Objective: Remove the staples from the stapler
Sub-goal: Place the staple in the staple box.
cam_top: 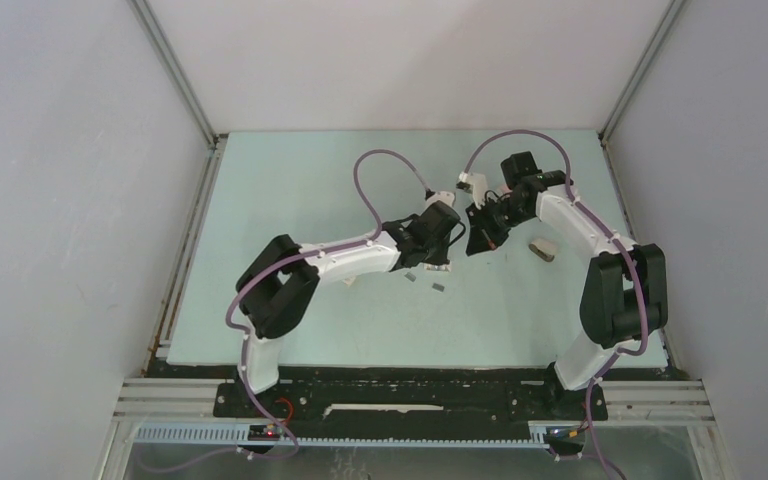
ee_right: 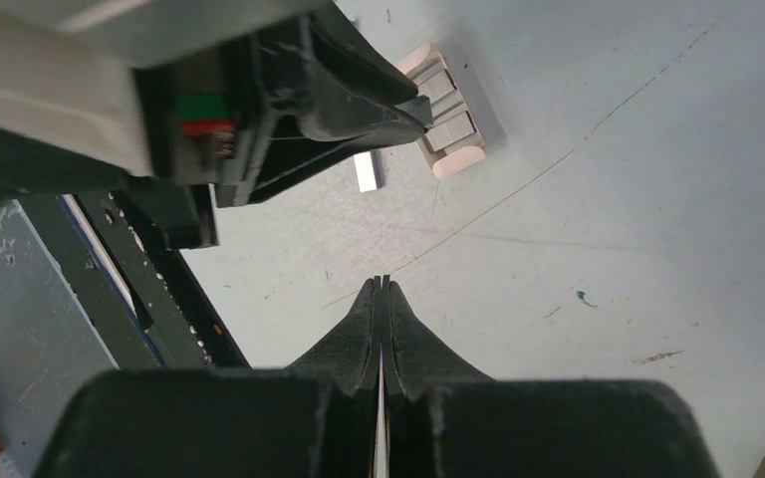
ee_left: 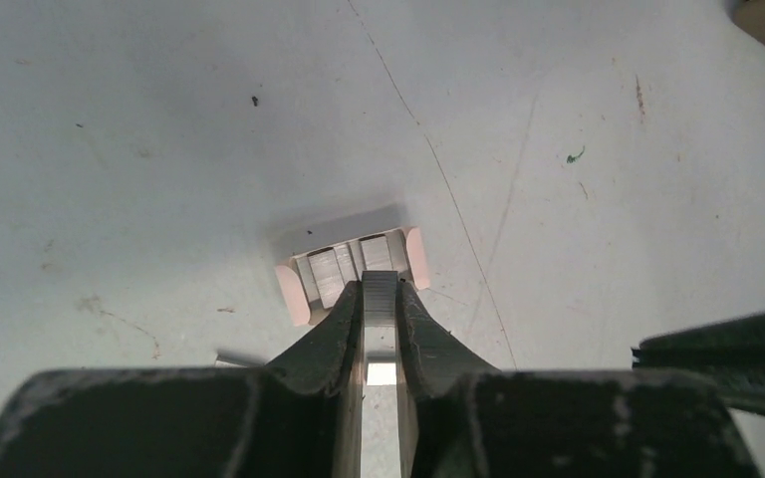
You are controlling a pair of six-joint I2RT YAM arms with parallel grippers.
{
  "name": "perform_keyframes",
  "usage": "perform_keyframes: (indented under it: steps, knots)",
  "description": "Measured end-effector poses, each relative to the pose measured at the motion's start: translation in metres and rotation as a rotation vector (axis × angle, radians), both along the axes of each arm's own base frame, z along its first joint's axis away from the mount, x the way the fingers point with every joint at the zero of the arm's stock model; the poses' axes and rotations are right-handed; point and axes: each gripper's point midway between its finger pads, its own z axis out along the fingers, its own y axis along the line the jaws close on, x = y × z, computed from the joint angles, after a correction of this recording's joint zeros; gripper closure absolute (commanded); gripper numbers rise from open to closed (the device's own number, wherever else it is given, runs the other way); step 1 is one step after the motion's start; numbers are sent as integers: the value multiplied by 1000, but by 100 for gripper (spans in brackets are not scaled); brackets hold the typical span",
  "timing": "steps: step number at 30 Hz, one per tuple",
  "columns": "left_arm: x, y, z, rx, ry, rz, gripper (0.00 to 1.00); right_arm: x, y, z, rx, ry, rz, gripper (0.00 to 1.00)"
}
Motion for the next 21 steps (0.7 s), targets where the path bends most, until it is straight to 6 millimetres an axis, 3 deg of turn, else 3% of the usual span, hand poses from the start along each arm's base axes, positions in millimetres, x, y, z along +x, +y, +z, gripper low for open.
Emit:
perform_keyframes:
  steps: [12, 21]
  knots:
    - [3, 1, -26, 56, 69, 71, 98, 1, 0, 0, 1, -1, -2, 99]
    - [5, 10, -33, 98, 68, 113, 97, 1, 0, 0, 1, -1, -2, 99]
